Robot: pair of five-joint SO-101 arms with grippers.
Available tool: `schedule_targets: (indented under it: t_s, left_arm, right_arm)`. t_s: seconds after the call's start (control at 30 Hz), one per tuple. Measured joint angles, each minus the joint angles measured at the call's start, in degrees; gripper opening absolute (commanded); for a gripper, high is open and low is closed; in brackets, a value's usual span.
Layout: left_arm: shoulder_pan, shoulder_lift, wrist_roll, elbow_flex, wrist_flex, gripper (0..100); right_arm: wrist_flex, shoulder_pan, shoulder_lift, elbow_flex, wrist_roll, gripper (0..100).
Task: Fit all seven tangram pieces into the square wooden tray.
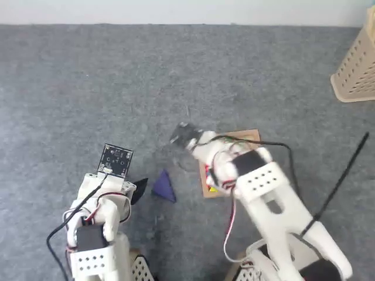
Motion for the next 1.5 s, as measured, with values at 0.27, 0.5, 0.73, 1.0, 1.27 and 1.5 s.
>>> schedule_targets:
  t_s: [0.27,0.5,0.73,1.0,1.27,1.5]
  left_arm:
    - [0.00,0.00,0.00,0.00,0.00,35]
    - [0.00,0.00,0.00,0.00,0.00,35]
    - [0.00,0.00,0.00,0.00,0.00,35]
    - [0.00,0.00,0.00,0.00,0.00,35]
    - [0.00,0.00,0.00,0.00,0.00,35]
    - [0.00,0.00,0.00,0.00,0.00,35]
  right_arm:
    - [0.00,6.42,0.00,0.00,-0.09,3.3]
    - [0.00,6.59,-0.09,-5.27,-1.76,3.5]
    - [0.00,6.42,11.43,-19.34,-4.75,3.3]
    - [2.11,5.10,43.34,-43.69,-5.71,3.3]
    - [16.09,5.19,54.59,-58.46,-36.57,1.7]
    - [21.71,5.45,55.30,-60.75,-75.69,5.4]
